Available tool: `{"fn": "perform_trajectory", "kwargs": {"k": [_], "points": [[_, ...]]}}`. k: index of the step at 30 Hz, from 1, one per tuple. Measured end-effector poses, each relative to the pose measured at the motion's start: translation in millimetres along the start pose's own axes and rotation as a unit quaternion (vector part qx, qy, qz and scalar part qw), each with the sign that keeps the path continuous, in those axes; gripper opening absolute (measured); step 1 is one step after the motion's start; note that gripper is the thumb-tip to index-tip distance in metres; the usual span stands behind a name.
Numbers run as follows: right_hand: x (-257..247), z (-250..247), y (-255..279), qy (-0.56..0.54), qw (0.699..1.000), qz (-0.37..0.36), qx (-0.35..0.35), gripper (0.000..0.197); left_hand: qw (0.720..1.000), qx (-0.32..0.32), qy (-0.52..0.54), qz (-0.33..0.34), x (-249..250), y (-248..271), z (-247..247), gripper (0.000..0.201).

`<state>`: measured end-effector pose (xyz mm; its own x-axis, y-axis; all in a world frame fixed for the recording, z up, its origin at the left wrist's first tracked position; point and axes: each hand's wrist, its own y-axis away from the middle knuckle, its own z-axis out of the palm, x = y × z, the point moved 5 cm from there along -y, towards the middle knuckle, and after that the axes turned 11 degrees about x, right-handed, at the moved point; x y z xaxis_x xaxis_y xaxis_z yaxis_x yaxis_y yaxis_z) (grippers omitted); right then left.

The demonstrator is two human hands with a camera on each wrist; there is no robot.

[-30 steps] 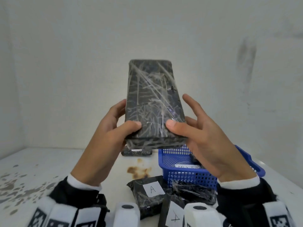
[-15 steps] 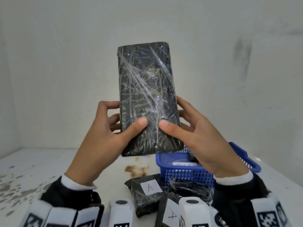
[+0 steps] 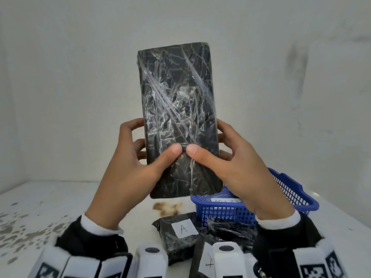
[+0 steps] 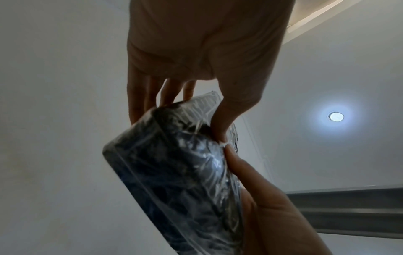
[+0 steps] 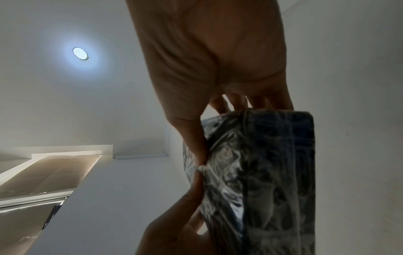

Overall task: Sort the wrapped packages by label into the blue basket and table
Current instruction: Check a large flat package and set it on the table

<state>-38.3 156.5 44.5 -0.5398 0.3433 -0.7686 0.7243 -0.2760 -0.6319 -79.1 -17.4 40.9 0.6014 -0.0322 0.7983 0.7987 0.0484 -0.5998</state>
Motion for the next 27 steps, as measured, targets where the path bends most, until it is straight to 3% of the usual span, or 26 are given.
{"fn": "perform_trajectory", "kwargs": {"k": [4,9,14,18,27], "points": [[-0.3,-1.5,-0.5,-0.001,1.0,0.007,-0.017,0.061,1.0,0.006,0.01,-0.001,1.6,-1.5,-5.3,0.065],[0.6,-8.7,-3.4,0.009,1.0,0.015,-0.016,0.058,1.0,0.009,0.018,0.01,7.3,-0.9,-9.3,0.046],[-7.4,-12.4,-0.9,0.002,1.0,0.0,0.004,0.05,1.0,0.012,0.022,0.005,8.3,1.7,-6.0,0.052],[-14.2,-11.1,1.0,0.021,0.999,-0.033,0.025,0.069,1.0,0.019,0.024,-0.002,4.9,2.0,-3.1,0.06],[-15.5,0.7,5.5,0.057,0.993,-0.077,0.075,0.07,0.998,0.019,0.003,0.061,4.7,2.6,4.7,0.067]]}}
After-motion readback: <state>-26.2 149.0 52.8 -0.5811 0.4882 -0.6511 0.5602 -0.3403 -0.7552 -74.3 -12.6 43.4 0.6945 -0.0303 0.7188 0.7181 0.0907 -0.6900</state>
